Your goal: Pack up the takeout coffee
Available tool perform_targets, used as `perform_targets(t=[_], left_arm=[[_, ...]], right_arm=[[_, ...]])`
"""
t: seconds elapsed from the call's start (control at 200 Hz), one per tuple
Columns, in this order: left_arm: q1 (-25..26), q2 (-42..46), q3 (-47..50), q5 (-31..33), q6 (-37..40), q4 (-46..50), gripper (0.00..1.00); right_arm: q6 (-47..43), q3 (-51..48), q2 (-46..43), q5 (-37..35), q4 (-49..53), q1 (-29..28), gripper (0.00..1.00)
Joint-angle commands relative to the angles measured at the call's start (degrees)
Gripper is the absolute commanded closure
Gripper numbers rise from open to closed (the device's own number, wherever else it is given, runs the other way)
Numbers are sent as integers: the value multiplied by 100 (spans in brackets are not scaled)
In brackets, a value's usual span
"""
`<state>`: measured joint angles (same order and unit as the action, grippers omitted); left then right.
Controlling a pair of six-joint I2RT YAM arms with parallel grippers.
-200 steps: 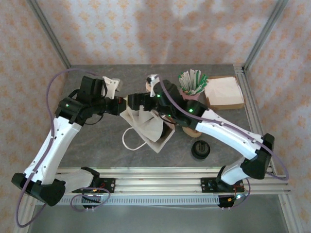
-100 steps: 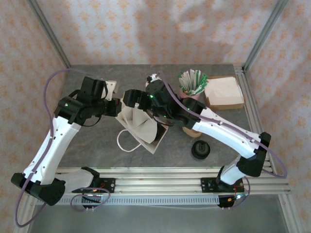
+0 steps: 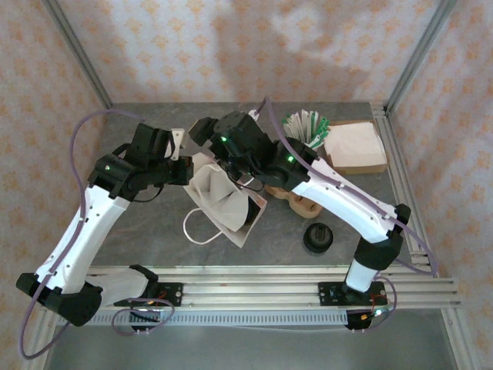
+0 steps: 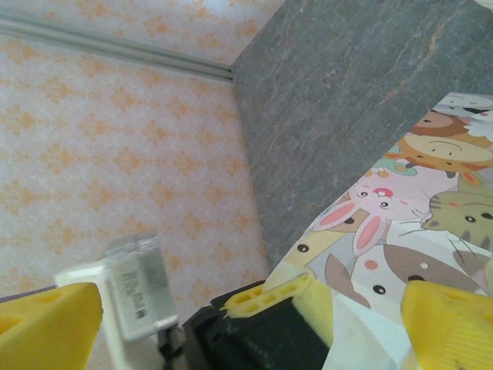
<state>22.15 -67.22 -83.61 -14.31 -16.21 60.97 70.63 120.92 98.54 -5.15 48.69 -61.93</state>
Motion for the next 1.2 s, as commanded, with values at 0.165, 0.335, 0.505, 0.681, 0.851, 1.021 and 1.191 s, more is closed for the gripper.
perform_targets(t=[0.165,0.335,0.505,0.681,0.851,1.021,1.191], left_arm=[[43,-26,-350,466,-303,188,100],[44,-88,-462,508,-412,265,100],[40,25,-333,648,-465,94,100],[35,-110,-404,867,-382,109,100],[19,-202,-365,899,-387,38,100],[-107,-231,-279,1018,-376,3,100],[-192,-270,-228,1018,-348,11,100]], right_arm=[[736,667,325,118,970,-84,1],[823,839,434,512,735,-168,1],[790,1066,502,795,701,-166,1],[652,685,269,1169,285,-169,1],[451,-508,-188,1766,-1200,-169,1],[253,-1246,-620,2030,-2209,-149,0],[-38,-1539,-937,1961,-2744,-157,0]])
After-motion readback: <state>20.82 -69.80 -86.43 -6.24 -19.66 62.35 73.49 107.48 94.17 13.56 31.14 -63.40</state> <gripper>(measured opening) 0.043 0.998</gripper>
